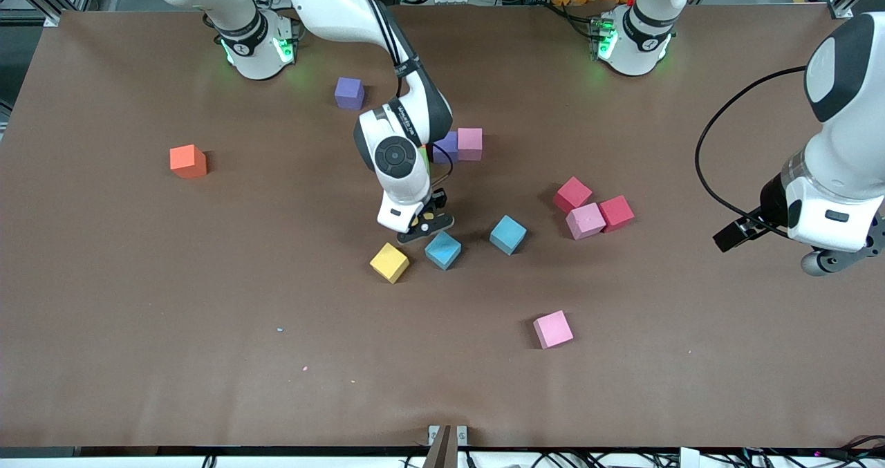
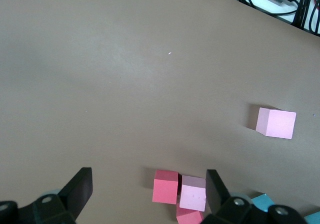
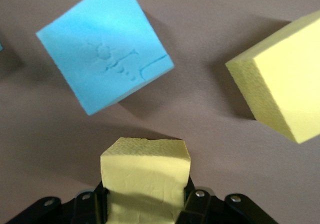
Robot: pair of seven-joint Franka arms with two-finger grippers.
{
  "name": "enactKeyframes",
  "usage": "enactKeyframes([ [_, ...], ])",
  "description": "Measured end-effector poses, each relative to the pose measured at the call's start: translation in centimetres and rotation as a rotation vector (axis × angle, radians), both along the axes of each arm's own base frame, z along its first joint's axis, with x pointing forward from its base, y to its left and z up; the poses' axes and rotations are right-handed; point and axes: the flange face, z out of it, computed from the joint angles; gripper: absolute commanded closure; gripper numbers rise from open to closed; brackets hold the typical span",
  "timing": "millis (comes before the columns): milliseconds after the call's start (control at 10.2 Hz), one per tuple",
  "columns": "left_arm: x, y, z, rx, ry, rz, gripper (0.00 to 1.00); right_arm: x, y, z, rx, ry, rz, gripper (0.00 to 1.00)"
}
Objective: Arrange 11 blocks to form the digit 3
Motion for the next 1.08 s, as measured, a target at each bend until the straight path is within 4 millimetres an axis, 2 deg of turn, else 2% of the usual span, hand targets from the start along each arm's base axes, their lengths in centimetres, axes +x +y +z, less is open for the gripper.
enactKeyframes([
  [391, 0.0, 0.0, 0.0, 0.001, 0.002, -0.005, 0.0, -0.1, -0.3, -0.1, -0.003, 0.007, -0.005, 1.0],
  [684, -0.1, 0.4, 0.0, 0.002, 0.008, 0.001, 0.0, -0.7, 0.1, 0.0, -0.01, 0.026, -0.072, 1.0],
  [1075, -0.3, 0.8, 0.4, 0.007, 0.014, 0.008, 0.0, -1.5, -1.6, 1.4, -0.001, 0.057, -0.177, 1.0],
])
